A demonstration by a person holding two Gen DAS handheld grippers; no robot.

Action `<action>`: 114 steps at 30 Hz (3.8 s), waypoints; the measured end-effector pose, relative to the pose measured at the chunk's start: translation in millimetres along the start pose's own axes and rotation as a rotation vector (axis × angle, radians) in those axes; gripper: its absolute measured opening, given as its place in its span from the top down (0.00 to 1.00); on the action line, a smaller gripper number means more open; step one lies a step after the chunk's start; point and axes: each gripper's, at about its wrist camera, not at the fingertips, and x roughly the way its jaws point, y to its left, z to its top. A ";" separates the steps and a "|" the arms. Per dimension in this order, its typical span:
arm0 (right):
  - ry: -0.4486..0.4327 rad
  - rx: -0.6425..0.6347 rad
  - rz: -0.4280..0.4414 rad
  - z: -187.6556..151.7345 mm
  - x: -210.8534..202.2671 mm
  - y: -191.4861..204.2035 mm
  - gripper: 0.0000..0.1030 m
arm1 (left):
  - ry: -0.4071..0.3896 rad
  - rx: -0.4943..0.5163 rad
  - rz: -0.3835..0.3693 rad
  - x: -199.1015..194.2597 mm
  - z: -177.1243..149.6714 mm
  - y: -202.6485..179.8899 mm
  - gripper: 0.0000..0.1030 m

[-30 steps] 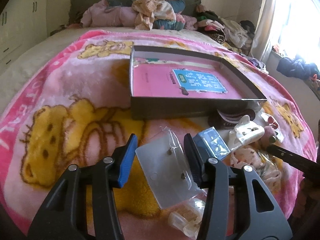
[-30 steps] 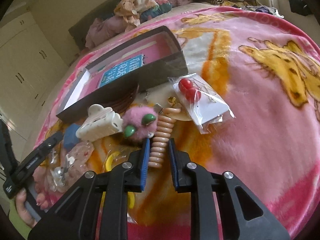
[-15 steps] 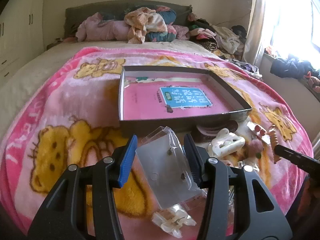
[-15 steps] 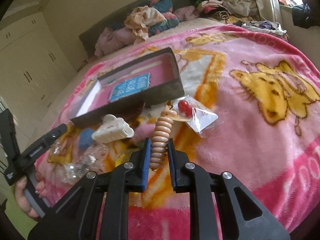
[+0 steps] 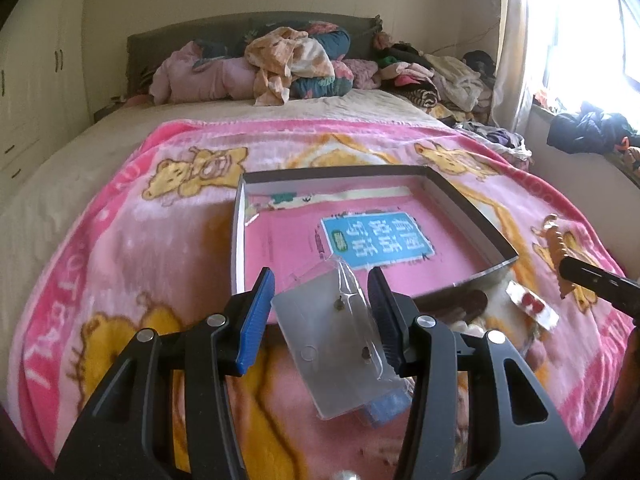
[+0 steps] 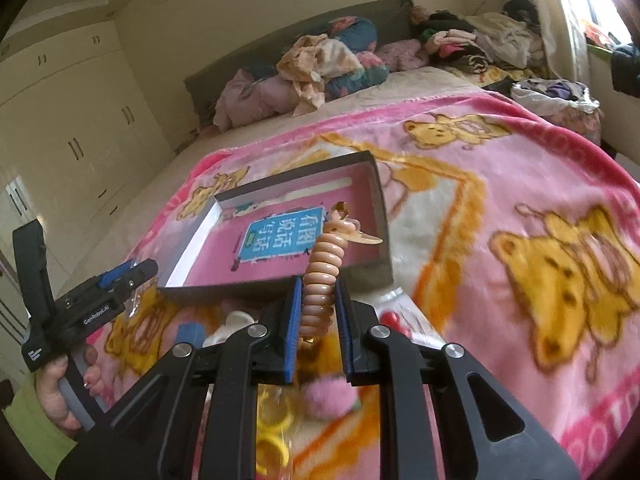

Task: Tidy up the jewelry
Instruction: 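Carry the earring card with the left tool into the tray while the right tool drops the hair tie there, then move the left tool to the pink bow clip while the right tool reaches the pink pom-pom clip, then close the left tool on the pink bow clip while the right tool grips the pom-pom clip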

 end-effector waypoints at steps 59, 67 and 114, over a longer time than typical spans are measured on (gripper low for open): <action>-0.086 -0.159 -0.113 -8.1 -6.1 3.2 0.11 | -0.021 -0.031 0.021 9.4 -1.5 -22.6 0.11; -0.114 -0.167 -0.105 -20.4 -34.5 5.6 0.10 | -0.068 -0.049 0.027 -23.7 -17.3 -26.6 0.11; 0.078 -0.126 0.022 -83.0 -12.0 -19.5 0.23 | 0.172 0.186 -0.058 -11.3 -113.8 -87.2 0.30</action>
